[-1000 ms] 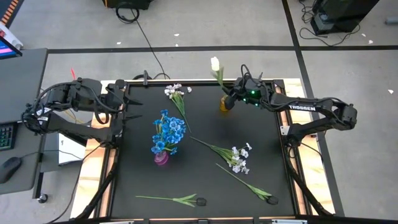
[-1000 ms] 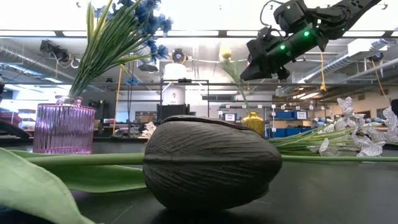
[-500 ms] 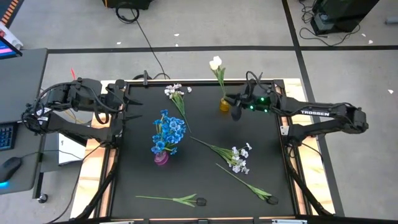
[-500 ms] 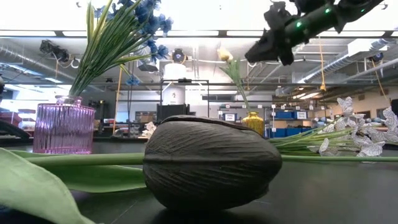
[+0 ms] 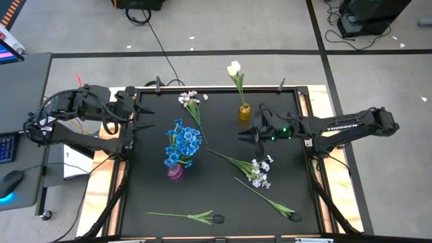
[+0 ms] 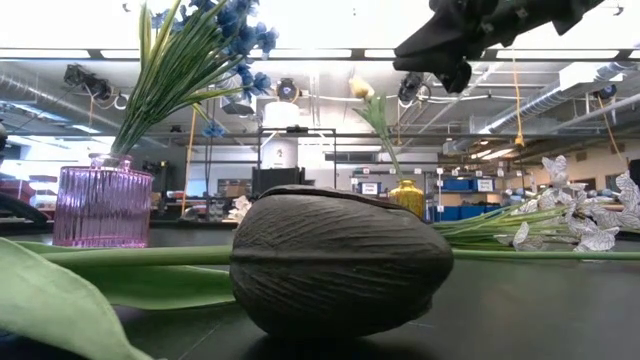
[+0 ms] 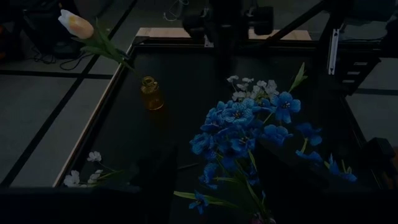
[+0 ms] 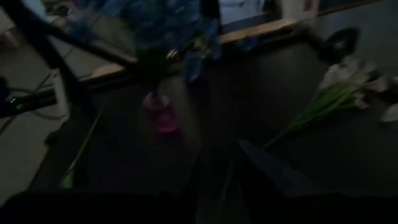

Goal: Sort flowers into vase by color
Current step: Put the bottom white flowers into the yellow vase

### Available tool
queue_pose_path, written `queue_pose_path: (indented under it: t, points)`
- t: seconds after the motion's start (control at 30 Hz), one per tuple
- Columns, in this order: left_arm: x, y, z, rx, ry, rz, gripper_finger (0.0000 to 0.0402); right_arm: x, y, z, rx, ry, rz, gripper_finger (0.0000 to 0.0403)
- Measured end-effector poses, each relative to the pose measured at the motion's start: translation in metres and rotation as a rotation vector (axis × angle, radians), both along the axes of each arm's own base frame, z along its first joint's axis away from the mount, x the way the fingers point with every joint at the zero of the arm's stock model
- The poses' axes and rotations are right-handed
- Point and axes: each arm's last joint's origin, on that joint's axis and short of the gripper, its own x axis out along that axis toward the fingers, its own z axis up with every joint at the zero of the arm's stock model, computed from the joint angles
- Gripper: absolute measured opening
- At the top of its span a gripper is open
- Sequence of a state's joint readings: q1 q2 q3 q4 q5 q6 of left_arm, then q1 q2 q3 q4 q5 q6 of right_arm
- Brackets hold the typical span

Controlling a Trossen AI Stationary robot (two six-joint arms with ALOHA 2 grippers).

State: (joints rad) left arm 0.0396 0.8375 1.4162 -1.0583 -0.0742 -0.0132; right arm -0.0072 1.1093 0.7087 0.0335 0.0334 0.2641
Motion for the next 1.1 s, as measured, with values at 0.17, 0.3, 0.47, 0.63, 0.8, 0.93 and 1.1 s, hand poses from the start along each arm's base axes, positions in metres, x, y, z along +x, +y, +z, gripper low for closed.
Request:
queue_pose_path:
  t: [0.17, 0.3, 0.47, 0.63, 0.8, 0.93, 1.1]
  points:
    - [0.0, 0.0, 0.0, 0.0, -0.001, 0.001, 0.0217, 0.008, 0.02, -0.013, 0.056, 0.055, 0.054, 0.011]
    - [0.0, 0.0, 0.0, 0.0, 0.0, 0.0, 0.0217, 0.017, 0.032, -0.031, 0.113, 0.142, 0.066, 0.0109]
    - [0.0, 0.0, 0.0, 0.0, 0.0, 0.0, 0.0217, 0.024, 0.044, -0.06, 0.166, 0.298, 0.042, 0.0109]
    - [0.0, 0.0, 0.0, 0.0, 0.0, 0.0, 0.0217, 0.027, 0.054, -0.082, 0.197, 0.412, 0.011, 0.0109]
    - [0.0, 0.0, 0.0, 0.0, -0.001, 0.0, 0.0217, 0.027, 0.062, -0.097, 0.209, 0.488, -0.017, 0.0109]
    - [0.0, 0.0, 0.0, 0.0, 0.0, 0.0, 0.0217, 0.023, 0.067, -0.106, 0.198, 0.566, -0.027, 0.0109]
    - [0.0, 0.0, 0.0, 0.0, 0.0, 0.0, 0.0217, 0.018, 0.07, -0.107, 0.168, 0.596, -0.058, 0.0109]
